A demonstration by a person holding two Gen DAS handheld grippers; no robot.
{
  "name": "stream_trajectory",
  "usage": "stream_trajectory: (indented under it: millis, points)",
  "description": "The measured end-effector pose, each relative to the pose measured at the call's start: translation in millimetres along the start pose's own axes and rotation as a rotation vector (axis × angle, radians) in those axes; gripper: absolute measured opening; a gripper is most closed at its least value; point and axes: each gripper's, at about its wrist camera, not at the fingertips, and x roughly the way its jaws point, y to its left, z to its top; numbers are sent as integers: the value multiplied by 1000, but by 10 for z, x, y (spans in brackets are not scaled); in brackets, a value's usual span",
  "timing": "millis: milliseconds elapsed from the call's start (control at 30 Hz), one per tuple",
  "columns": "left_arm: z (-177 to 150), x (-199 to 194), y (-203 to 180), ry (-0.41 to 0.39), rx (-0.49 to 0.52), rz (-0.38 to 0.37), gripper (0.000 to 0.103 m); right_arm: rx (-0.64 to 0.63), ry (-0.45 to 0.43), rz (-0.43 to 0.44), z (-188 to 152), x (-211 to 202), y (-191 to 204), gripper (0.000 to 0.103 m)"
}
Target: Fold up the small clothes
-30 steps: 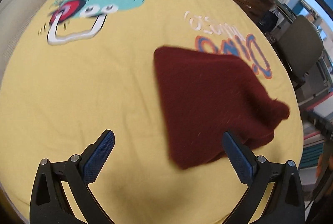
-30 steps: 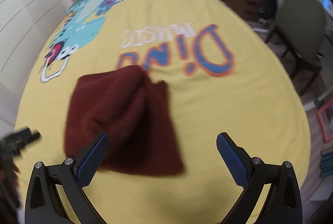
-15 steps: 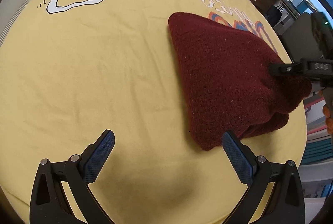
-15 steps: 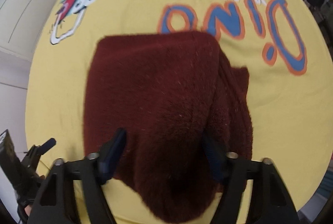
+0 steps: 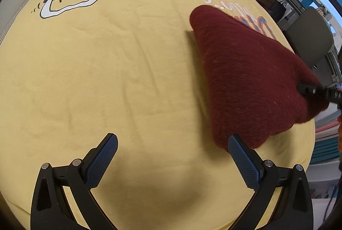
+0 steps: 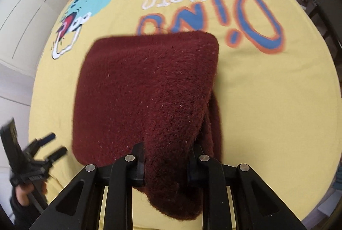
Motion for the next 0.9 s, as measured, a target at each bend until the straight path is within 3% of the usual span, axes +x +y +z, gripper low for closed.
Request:
stream_trajectory:
  millis: [200, 300, 333, 367, 433, 700, 800, 900]
  points:
    - [-39, 64, -108, 10, 16, 0, 102, 87, 2, 21, -249, 323, -282, 28]
    - [-53, 72, -121, 10, 27, 5, 102, 70, -18, -46, -287, 324, -261, 40]
    - [-38, 80, -123, 11, 27, 8, 102, 56, -21, -69, -287, 313, -244, 45]
    - [-23, 90, -128, 12, 26, 11, 102, 48, -23, -93, -288, 307, -238, 60]
    - [21, 102, -152, 13, 28, 13, 102, 31, -28, -176, -269, 273, -208, 79]
    - [302, 116, -322, -1, 44, 26, 102, 11, -19, -192, -208, 191, -199, 83]
    - [479, 147, -416, 6, 54, 11, 102, 23, -81, -169, -158, 64, -167, 83]
    - [673, 184, -497, 15, 41, -6, 102, 26, -120, -118, -51, -49, -131, 95]
